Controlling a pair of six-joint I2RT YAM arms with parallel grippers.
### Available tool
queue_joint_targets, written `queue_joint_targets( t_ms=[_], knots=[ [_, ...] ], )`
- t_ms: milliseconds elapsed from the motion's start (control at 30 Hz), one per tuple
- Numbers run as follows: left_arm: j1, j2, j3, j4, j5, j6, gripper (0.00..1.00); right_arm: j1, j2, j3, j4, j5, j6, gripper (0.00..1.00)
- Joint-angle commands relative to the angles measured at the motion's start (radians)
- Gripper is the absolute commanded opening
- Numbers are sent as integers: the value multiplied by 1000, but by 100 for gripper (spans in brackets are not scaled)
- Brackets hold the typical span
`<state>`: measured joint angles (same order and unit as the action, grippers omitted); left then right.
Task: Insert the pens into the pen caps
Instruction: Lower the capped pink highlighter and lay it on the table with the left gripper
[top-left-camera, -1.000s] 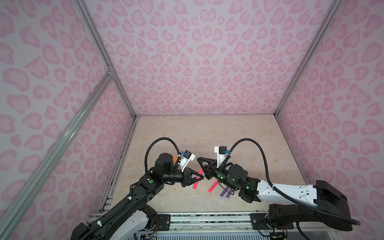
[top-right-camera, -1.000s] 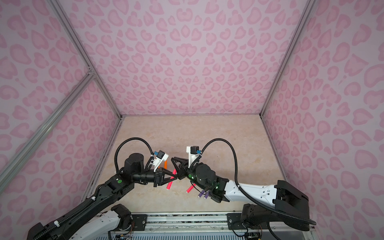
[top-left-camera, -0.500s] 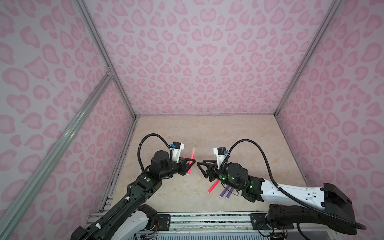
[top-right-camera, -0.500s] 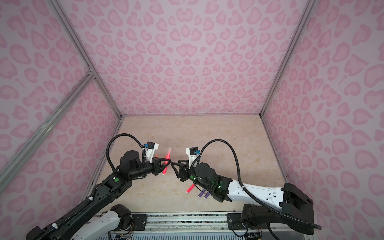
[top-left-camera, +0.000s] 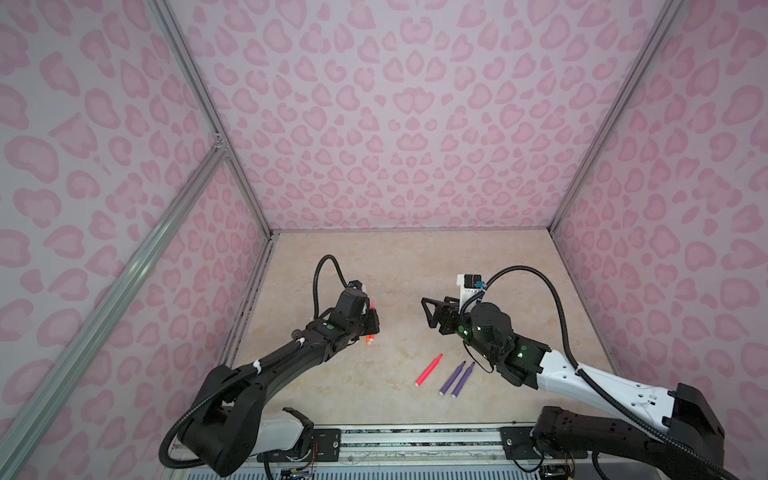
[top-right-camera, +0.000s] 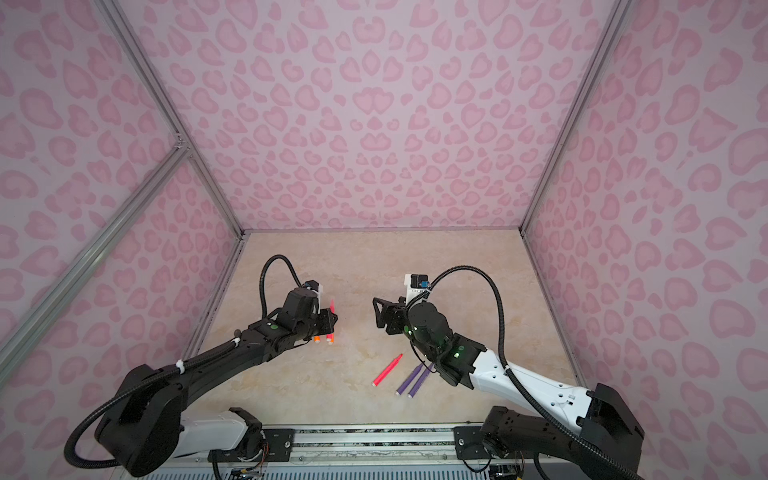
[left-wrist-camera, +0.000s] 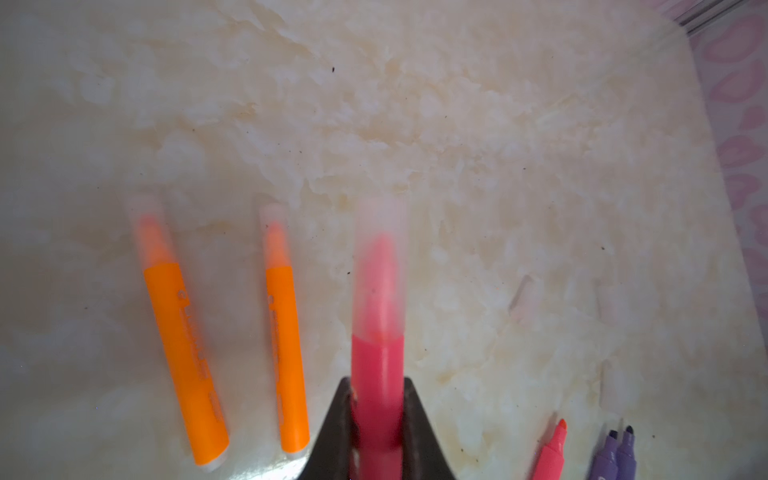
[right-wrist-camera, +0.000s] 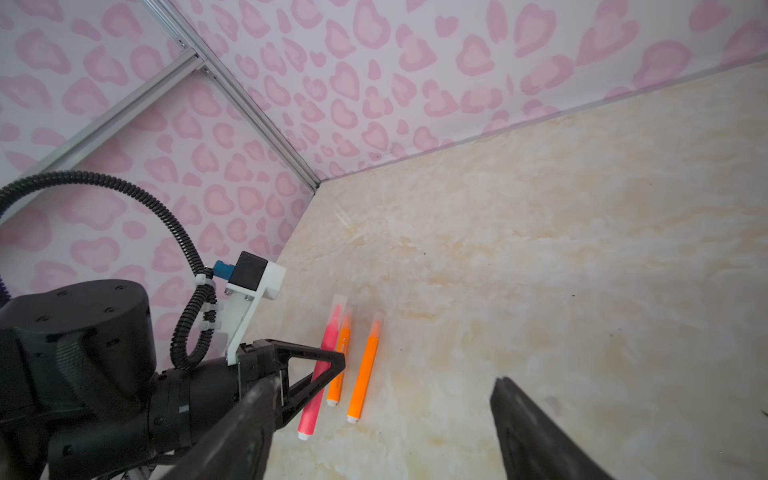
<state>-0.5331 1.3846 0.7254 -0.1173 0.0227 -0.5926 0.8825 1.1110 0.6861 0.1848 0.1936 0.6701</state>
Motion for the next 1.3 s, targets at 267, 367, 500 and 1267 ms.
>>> queue_joint_targets(
  t_ms=[267,367,500,1267],
  knots=[
    [-33,288,166,-121,77,82,3,-108,62,-57,21,-5,-4,78],
    [-70,343,236,-211,-4,115,3,-120,69,-44,15,-27,-9,78],
    [-96,410,297,-276,-58,120,3,-120,80,-18,-18,-34,-25,78],
    [-217,-15,74,-69,-145,227,61,-175,125,87,-68,-11,-62,84]
  ],
)
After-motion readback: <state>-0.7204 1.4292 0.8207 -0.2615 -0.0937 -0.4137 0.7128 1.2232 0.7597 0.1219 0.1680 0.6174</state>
